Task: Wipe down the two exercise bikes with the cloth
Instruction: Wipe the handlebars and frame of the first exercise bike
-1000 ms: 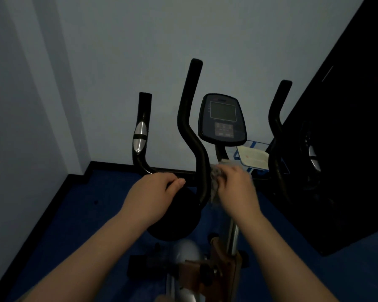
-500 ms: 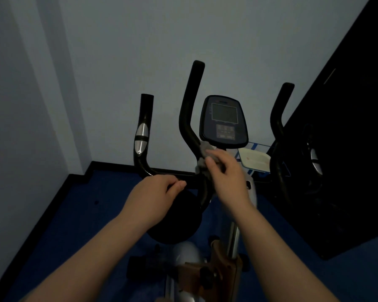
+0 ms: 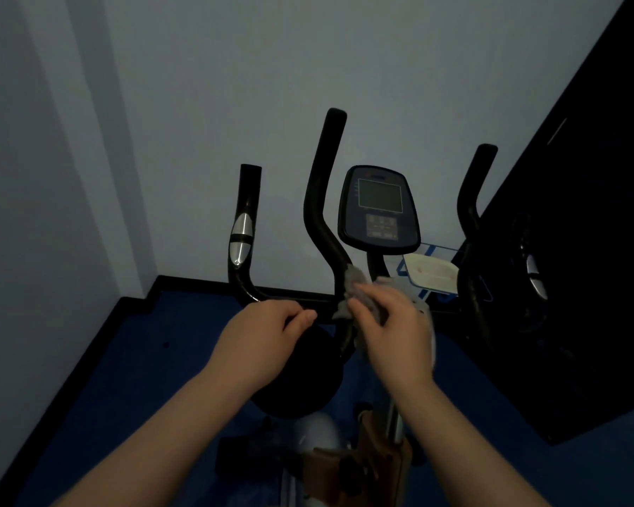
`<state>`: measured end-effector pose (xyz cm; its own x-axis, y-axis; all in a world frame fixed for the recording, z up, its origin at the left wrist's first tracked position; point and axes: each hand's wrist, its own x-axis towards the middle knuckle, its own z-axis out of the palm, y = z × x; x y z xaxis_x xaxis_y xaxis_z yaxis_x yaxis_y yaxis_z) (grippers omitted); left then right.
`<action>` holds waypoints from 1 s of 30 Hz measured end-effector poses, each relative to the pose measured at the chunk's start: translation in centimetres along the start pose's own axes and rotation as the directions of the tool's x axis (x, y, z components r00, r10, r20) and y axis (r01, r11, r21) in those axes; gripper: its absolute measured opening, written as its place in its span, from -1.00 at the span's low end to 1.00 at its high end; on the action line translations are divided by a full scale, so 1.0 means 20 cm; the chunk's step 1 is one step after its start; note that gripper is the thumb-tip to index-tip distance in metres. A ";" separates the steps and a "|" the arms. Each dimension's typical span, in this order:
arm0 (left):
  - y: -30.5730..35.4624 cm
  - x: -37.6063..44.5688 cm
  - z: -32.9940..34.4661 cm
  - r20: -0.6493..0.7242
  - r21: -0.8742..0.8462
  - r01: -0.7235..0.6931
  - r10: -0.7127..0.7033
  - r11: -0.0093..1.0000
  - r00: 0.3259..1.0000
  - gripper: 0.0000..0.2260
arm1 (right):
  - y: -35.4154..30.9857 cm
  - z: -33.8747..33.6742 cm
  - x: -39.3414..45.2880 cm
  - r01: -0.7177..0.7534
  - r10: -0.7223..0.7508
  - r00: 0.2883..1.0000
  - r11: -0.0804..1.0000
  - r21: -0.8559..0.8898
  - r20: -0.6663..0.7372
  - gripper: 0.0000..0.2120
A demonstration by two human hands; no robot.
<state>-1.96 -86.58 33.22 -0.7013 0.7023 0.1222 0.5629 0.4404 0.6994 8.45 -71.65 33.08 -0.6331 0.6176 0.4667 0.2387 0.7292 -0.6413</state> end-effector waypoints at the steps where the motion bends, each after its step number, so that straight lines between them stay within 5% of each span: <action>1: 0.00 0.00 0.00 -0.003 -0.005 0.003 -0.003 1.000 1.000 -0.69 | 0.01 -0.02 0.01 0.004 -0.004 1.000 1.000 0.009 0.028 -0.79; 8: 0.00 0.00 0.00 -0.001 -0.009 0.008 -0.008 1.000 1.000 -0.69 | -0.05 0.06 0.12 -0.036 0.036 0.999 0.998 0.060 0.003 -0.79; 14: 0.00 0.00 0.00 0.000 -0.022 0.009 -0.009 1.000 1.000 -0.69 | 0.02 -0.08 -0.04 -0.024 0.007 0.991 0.992 0.124 0.132 -0.80; 30: -0.01 -0.01 0.00 -0.015 -0.103 0.034 -0.036 0.994 0.999 -0.73 | 0.00 0.02 -0.23 -0.111 0.120 0.992 0.971 0.210 -0.033 -0.83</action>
<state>-1.93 -86.79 33.16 -0.7275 0.6776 0.1078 0.4905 0.4038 0.7722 11.11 -74.56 30.71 -0.5750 0.7102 0.4063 0.1473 0.5783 -0.8024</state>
